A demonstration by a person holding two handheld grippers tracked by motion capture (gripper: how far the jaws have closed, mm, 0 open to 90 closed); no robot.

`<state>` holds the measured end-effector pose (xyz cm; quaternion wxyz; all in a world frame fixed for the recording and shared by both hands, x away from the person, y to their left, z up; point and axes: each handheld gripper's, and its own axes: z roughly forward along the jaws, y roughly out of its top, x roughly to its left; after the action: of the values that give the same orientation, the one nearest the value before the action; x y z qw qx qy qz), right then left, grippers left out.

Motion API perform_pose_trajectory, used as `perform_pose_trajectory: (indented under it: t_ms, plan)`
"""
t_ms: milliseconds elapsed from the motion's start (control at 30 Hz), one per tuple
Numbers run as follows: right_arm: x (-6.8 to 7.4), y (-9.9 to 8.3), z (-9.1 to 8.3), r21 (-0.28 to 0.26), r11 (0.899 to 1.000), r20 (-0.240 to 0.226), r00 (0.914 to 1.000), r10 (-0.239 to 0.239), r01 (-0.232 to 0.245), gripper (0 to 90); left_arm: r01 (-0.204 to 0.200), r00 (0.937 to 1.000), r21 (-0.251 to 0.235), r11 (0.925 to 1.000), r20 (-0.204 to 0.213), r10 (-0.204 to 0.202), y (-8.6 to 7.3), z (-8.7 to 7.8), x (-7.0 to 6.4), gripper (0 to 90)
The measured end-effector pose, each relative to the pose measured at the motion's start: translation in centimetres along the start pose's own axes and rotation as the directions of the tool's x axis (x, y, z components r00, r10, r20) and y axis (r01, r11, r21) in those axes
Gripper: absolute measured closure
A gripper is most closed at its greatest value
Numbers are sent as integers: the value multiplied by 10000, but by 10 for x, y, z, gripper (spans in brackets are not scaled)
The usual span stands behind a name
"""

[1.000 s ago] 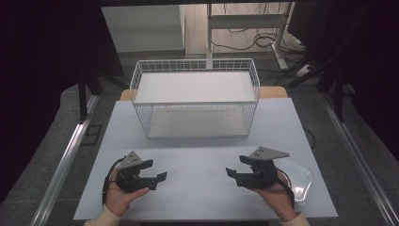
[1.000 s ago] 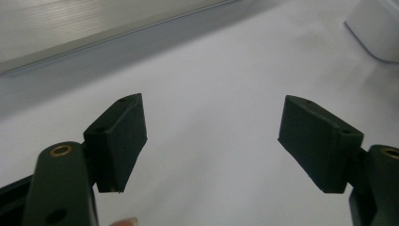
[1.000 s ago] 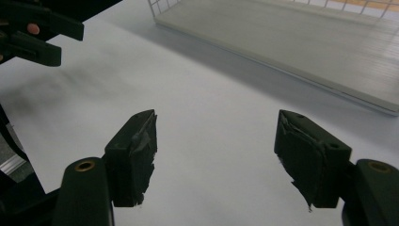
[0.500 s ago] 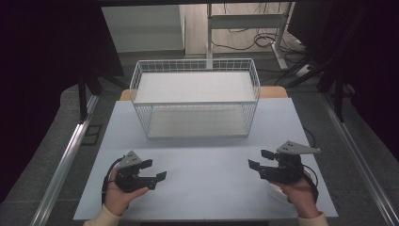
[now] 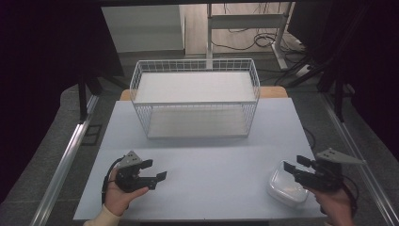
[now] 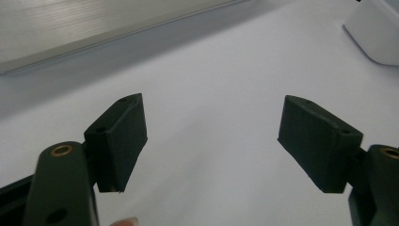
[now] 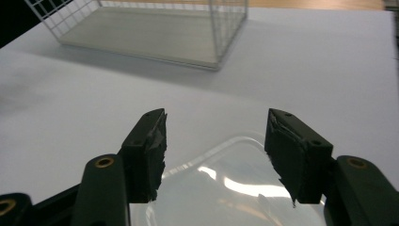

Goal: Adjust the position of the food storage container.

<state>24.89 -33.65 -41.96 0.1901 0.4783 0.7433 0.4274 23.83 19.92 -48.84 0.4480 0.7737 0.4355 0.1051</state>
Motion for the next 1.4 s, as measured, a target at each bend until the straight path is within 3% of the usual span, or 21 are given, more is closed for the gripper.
perform_pose_trajectory:
  t_ms: [133,167,233,333,367,400,467,500,533,667,933,1300,1400]
  plan:
    - [-11,-6,-11,120,9997,404,9989,228,-233,426,-10,10000,3,10000,-1,10,0,1,-1,234]
    - [-18,-10,-16,277,9989,729,9967,345,-366,475,4,10000,-10,10000,-25,-4,0,1,-1,234]
    - [-21,-11,-18,344,9986,854,9957,366,-397,511,-26,10000,-8,10000,-32,26,0,1,-1,234]
    - [-30,-15,-21,665,9963,1290,9906,463,-552,641,-27,10000,-12,10000,-43,27,1,1,-1,234]
    - [-35,-17,-22,775,9948,1519,9869,536,-659,731,-24,10000,-9,10000,-43,24,1,1,-1,234]
    - [-35,-17,-22,775,9948,1519,9869,536,-659,731,-21,10000,-7,10000,-52,21,1,1,-1,234]
    - [-41,-20,-22,944,9914,1777,9814,724,-902,848,-30,10000,20,10000,-63,30,1,2,-1,234]
    - [-41,-20,-22,944,9914,1777,9814,724,-902,848,-41,10000,18,10000,-79,41,0,2,-1,234]
    - [-45,-22,-21,1125,9889,2086,9753,725,-975,890,-94,9999,10,10000,-124,94,0,2,-2,234]
    - [-50,-27,-14,1642,9818,2556,9654,516,-959,893,-113,9998,1,9999,-139,113,1,1,-2,235]
    - [-51,-34,0,2365,9671,2714,9621,267,-935,893,-124,9998,64,9999,-127,125,0,3,-2,235]
    - [-51,-35,3,2521,9625,2635,9641,318,-1007,894,-131,9999,78,9999,-110,132,0,3,-3,235]
    - [-50,-35,6,2465,9634,2285,9724,476,-1051,894,-139,9999,71,9999,-91,140,0,3,-2,235]
